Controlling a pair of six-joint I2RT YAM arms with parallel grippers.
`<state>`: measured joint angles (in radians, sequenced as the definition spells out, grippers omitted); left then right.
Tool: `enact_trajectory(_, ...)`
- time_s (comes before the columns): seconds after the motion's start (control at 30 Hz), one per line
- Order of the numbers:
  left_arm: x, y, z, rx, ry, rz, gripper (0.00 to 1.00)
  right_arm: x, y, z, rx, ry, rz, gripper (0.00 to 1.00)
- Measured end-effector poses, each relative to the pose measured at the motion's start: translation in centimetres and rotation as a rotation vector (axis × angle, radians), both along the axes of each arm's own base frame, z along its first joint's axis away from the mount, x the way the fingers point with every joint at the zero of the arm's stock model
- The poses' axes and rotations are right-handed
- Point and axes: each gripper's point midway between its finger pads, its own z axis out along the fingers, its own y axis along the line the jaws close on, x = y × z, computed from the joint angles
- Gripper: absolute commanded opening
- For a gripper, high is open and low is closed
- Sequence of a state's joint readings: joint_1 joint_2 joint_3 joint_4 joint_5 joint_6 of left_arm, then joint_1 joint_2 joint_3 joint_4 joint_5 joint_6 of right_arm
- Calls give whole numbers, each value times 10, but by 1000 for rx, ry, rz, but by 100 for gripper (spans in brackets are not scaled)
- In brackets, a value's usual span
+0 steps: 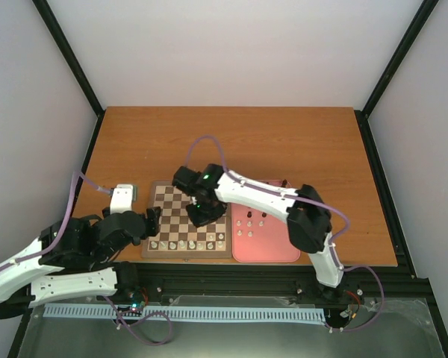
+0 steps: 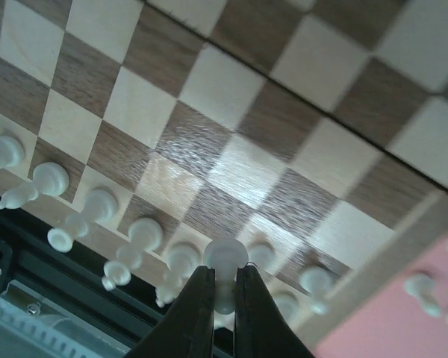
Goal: Set up the chess pieces on the board
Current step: Place the chess piece on the chessboard.
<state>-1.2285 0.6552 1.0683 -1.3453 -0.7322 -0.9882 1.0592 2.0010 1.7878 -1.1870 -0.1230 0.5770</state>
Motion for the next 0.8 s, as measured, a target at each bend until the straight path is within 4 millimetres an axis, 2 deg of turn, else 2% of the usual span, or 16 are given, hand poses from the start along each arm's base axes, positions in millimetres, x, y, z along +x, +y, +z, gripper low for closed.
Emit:
enact_trajectory(0.07,-1,3,1,-7,-4,1,100,-7,13,-16,-14,24,25,3)
enact_trajectory(0.17,-1,7,3,-20,-13,5,100,-16,20,-32,-37,54,48,3)
enact_trajectory(0.6,-1,9,5,-20,-22,10,100,-23,23,-36,-35,76,62,3)
enact_trajectory(0.8,-1,9,5,-20,-22,11,100,-27,15,-49,-66,94,61,3)
